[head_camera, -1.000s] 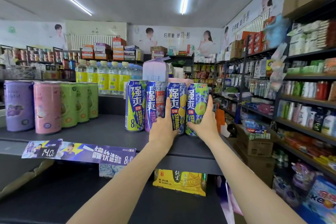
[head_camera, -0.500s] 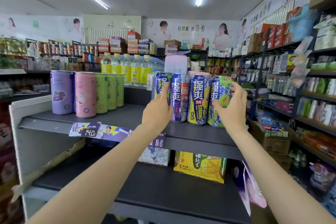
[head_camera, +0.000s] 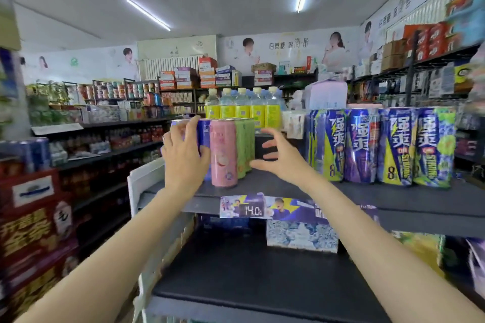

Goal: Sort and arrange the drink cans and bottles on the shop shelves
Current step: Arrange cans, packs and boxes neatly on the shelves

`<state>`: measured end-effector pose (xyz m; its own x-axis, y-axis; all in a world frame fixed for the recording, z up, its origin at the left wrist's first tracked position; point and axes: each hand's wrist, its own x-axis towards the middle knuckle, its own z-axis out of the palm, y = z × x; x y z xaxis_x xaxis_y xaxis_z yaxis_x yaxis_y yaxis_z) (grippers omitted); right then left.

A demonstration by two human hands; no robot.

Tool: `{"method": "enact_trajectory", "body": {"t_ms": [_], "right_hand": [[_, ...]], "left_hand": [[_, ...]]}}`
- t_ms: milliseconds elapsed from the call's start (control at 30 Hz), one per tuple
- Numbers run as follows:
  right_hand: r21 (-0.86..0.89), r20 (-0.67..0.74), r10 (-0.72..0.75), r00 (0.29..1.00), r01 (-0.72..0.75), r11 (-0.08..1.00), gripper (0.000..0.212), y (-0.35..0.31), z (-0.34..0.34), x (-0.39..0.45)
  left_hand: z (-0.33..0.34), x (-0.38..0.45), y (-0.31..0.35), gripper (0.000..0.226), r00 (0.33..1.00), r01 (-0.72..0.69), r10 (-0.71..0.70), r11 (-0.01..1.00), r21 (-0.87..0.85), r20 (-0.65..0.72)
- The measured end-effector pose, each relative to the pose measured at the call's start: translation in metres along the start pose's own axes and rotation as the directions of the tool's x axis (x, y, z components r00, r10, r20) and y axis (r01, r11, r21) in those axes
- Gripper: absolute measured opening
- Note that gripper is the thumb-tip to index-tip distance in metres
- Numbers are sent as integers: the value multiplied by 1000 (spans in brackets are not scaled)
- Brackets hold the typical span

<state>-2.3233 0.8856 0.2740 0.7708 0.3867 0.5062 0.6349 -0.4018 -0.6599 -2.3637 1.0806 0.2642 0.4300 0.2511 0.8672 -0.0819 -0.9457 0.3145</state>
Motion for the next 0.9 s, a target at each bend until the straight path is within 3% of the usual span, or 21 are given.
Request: {"method": "enact_trajectory", "body": {"t_ms": [133,267,433,700,900], "right_hand": [[69,-65,61,996,-56,996,86,-15,48,18],[28,-176,64,982,-60,998,86,-25,78,33],[3,-294,95,951,-99,995,84,-25,94,43],[-86,-344,262,902,-308,947,68,6,17,30],[-84,-338,316,886,-363,928,68,39,3,63]], "left_hand": [[5,7,-30,68,999,28,-26,995,-100,27],[11,13,-46,73,993,111,-103,976,-187,53],[22,11,-44,58,983,-184,181,973,-140,-38],[53,28,-20,52,934,-335,328,942,-23,-143],[81,43,-3,46,897,-421,429,902,95,-105]]}}
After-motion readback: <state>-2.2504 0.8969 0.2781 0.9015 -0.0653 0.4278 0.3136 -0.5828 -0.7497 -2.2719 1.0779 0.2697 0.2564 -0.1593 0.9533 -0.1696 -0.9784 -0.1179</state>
